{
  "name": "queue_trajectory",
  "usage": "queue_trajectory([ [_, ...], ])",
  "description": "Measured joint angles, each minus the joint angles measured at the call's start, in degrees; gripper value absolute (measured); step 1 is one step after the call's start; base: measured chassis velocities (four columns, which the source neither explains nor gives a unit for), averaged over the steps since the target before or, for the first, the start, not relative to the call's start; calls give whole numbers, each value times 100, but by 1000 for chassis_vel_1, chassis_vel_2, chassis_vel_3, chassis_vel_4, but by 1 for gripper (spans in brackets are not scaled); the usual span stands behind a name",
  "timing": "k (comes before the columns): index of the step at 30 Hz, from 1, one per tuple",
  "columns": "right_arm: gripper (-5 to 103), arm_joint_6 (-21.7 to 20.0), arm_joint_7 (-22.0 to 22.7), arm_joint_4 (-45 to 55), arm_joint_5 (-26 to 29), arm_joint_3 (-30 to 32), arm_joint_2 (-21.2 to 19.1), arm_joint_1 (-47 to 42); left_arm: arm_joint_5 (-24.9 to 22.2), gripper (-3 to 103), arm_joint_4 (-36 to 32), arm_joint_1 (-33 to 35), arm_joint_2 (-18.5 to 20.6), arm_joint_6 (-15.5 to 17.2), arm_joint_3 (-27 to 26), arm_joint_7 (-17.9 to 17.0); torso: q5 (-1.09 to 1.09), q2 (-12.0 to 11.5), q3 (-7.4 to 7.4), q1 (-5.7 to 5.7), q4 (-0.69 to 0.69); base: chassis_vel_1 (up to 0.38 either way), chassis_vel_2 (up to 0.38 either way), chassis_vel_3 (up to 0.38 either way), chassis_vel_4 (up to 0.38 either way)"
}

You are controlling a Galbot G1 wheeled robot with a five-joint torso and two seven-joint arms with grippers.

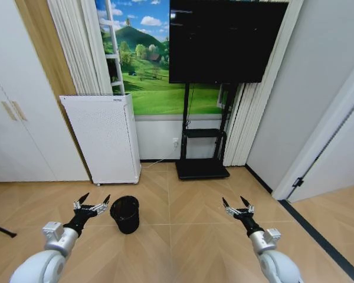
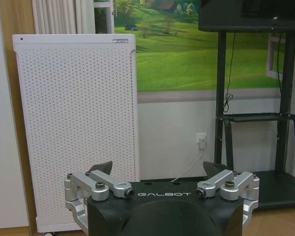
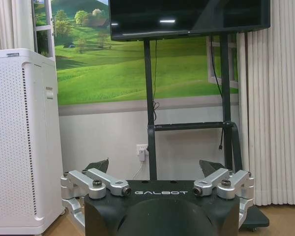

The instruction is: Pick up the trash bin and place the garbage on the floor into it.

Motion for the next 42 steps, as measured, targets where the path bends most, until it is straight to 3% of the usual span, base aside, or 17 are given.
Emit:
queue_trajectory([
  [12,100,-50,77,-130,-52,-152,23,161,-59,100,62,28,56,-16,-201,69,1,274,162,113,0,0,0,0,0],
  [42,100,-13,128,-195,39,36,-11,57,6,100,129,-98,57,34,-110,124,0,1055,612,444,0,0,0,0,0],
])
